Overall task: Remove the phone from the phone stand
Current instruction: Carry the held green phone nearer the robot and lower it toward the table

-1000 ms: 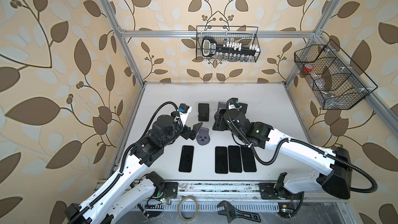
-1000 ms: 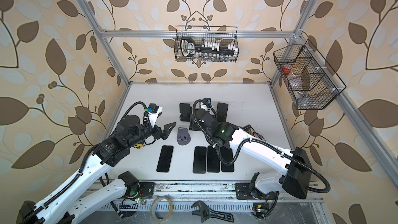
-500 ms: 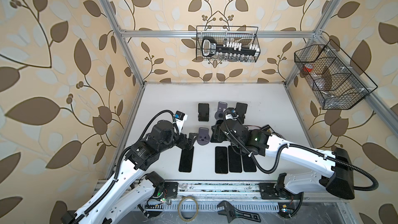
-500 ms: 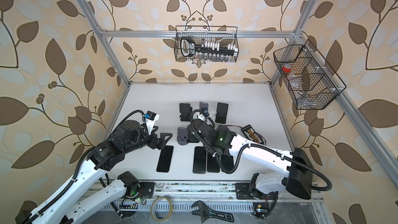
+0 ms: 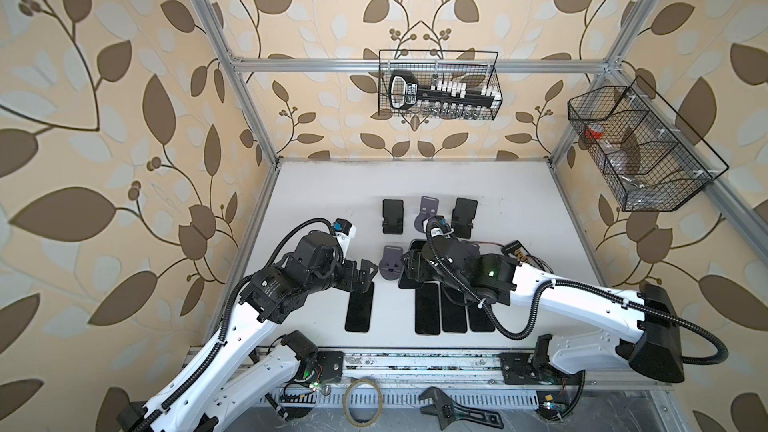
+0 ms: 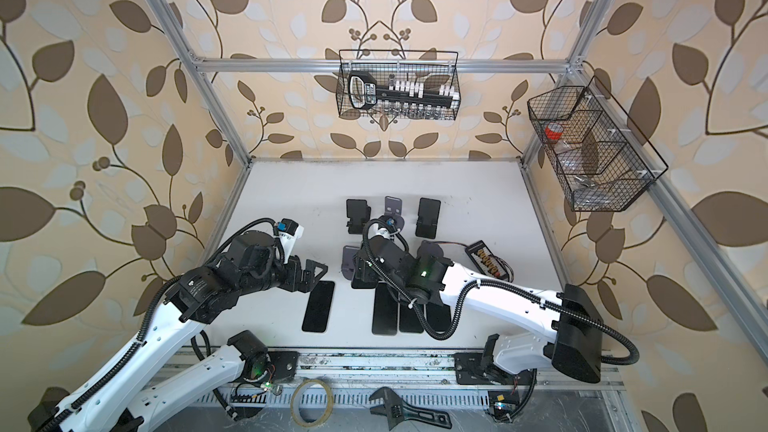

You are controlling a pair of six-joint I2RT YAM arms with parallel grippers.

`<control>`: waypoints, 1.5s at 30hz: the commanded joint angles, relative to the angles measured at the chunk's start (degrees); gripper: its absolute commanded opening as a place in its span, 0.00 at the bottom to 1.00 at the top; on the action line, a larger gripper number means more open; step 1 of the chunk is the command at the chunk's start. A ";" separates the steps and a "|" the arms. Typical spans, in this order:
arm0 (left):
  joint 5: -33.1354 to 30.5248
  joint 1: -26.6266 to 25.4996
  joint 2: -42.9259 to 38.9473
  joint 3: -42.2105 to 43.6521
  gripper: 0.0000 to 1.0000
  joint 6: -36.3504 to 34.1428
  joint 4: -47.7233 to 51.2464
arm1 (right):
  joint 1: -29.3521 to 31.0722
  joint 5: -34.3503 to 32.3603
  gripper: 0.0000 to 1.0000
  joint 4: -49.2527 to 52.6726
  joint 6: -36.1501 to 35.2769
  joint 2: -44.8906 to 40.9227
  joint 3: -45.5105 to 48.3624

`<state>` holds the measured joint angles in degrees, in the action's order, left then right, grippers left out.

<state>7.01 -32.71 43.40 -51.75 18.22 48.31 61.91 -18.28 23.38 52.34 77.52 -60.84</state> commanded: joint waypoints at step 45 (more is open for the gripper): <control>-4.78 -0.46 -9.90 4.64 0.97 10.25 4.69 | 3.98 18.27 0.74 2.87 13.78 23.58 -5.33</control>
<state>3.90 -32.71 34.35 -47.46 27.66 53.78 65.63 -0.97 24.93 64.75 100.57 -63.61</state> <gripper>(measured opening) 0.973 0.742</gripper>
